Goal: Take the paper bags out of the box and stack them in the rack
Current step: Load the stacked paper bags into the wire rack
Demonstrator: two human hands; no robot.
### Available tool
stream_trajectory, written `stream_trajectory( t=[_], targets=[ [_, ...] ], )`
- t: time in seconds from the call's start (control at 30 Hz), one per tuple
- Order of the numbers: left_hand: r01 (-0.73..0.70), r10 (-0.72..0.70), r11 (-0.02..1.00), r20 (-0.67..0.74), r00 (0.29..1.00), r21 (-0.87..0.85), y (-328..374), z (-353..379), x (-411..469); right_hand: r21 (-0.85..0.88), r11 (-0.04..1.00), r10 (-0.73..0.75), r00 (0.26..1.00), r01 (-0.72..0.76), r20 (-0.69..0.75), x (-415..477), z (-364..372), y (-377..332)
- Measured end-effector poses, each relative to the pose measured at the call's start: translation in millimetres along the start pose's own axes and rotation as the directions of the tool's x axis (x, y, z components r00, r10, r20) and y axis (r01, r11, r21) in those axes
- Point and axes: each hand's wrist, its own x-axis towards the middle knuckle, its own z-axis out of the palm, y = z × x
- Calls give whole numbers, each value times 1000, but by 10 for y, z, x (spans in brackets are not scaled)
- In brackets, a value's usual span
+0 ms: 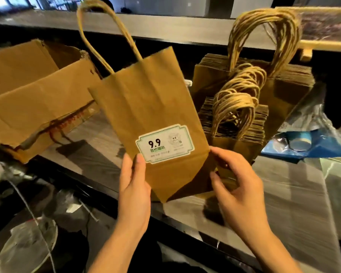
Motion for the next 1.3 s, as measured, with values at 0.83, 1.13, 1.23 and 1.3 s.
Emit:
stream_trajectory(
  t=[0.83,1.13,1.23,1.3],
  targets=[
    [-121,-156,854,470,869,506,-595,732,540,-55,975,166,871,-216,-463,114,249,714],
    [-108,-274,684,391,878,721,-737,545,567,-133,963,162,901,-233,-403,-37,407,713],
    [-105,-261,723,411,873,683,-720,496,523,-178,971,71,904,-160,-423,-160,460,628],
    [-105,-258,743,427,867,661,-668,459,508,-217,975,-47,905,-50,-422,-215,484,571]
  ],
)
